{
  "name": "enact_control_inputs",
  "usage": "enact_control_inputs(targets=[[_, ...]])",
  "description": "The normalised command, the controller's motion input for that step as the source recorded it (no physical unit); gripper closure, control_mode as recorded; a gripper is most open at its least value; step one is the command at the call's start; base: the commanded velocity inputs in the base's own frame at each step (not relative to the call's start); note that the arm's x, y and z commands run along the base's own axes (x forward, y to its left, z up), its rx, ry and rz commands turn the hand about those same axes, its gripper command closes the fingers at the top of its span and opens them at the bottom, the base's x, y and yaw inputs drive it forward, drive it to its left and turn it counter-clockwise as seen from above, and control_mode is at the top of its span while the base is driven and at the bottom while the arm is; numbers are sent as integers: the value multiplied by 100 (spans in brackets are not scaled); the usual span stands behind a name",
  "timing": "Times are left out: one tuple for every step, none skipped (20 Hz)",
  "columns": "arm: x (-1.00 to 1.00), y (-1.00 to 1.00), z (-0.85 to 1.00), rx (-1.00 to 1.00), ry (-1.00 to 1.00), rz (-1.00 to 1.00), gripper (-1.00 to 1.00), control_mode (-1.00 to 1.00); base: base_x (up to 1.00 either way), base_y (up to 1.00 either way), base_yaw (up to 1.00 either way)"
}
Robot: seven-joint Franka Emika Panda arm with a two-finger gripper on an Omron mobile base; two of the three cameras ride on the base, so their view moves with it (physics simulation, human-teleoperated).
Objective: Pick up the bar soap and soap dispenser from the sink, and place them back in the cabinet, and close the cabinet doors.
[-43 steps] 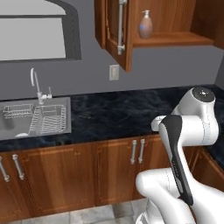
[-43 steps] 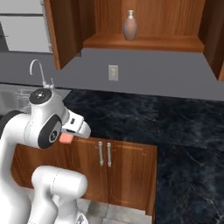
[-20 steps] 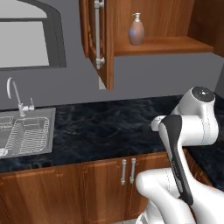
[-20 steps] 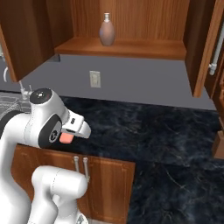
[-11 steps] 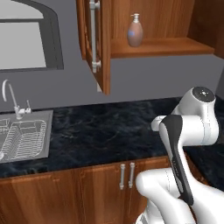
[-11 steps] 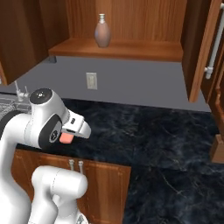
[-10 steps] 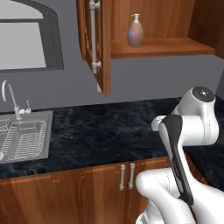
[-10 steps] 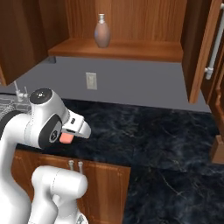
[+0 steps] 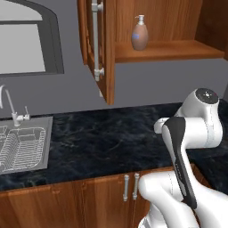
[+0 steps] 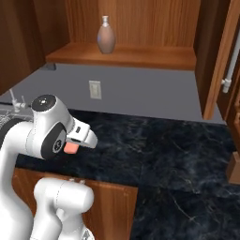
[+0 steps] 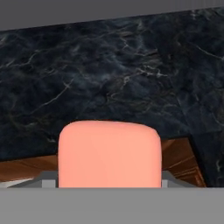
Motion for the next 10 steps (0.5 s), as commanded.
enact_control_inputs(targets=[[0, 0, 0, 0, 0, 0, 100, 100, 34, -25, 0], [0, 0, 0, 0, 0, 0, 100, 100, 33, -25, 0], [0, 0, 0, 0, 0, 0, 100, 100, 34, -25, 0], [0, 0, 0, 0, 0, 0, 100, 100, 35, -25, 0], [0, 0, 0, 0, 0, 0, 100, 100, 36, -25, 0], [0, 0, 0, 0, 0, 0, 100, 100, 36, -25, 0], [0, 0, 0, 0, 0, 0, 100, 100, 36, -24, 0], [0, 0, 0, 0, 0, 0, 100, 100, 35, -24, 0], [0, 0, 0, 0, 0, 0, 100, 100, 33, -24, 0], [0, 0, 0, 0, 0, 0, 100, 100, 29, -22, 0]])
